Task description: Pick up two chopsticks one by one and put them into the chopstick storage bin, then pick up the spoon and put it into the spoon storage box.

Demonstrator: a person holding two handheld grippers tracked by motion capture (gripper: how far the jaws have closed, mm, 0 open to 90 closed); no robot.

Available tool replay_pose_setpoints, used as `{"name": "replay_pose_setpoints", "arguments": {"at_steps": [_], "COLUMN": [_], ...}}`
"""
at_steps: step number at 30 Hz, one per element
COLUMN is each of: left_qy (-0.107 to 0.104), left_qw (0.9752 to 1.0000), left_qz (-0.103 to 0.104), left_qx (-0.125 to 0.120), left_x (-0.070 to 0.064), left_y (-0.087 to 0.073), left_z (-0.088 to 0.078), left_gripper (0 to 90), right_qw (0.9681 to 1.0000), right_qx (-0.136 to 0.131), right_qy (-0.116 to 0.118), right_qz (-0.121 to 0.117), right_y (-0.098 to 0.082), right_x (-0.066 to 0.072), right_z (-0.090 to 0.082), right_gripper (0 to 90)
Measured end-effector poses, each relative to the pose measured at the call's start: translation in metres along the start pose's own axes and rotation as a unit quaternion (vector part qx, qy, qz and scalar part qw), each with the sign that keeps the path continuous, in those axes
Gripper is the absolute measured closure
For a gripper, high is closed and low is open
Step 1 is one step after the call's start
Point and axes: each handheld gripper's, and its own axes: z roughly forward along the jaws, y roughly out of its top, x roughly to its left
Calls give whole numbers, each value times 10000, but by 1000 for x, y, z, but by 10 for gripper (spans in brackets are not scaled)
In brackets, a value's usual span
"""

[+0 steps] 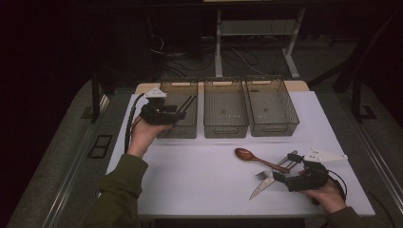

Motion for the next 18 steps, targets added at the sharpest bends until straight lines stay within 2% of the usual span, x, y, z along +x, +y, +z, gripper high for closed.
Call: {"name": "replay_pose_setpoints", "arguments": {"at_steps": [3, 6, 11, 18], "left_qy": [-123, -161, -299, -413], "left_qw": [9999, 9998, 9993, 9987], "left_qz": [56, 141, 169, 271], "left_qx": [-40, -42, -118, -84], "left_x": [-10, -20, -33, -52], "left_y": [-4, -11, -25, -48], "left_z": [-3, -6, -10, -14], "left_gripper": [394, 364, 342, 300], "right_qw": [10000, 10000, 10000, 10000], "right_qx": [5, 9, -4, -9], "right_qy": [8, 12, 5, 0], "right_qz": [-10, -4, 28, 24], "right_y": [0, 0, 0, 0], "right_x": [0, 0, 0, 0], "right_z": [0, 0, 0, -1], "right_gripper": [0, 0, 0, 0]}}
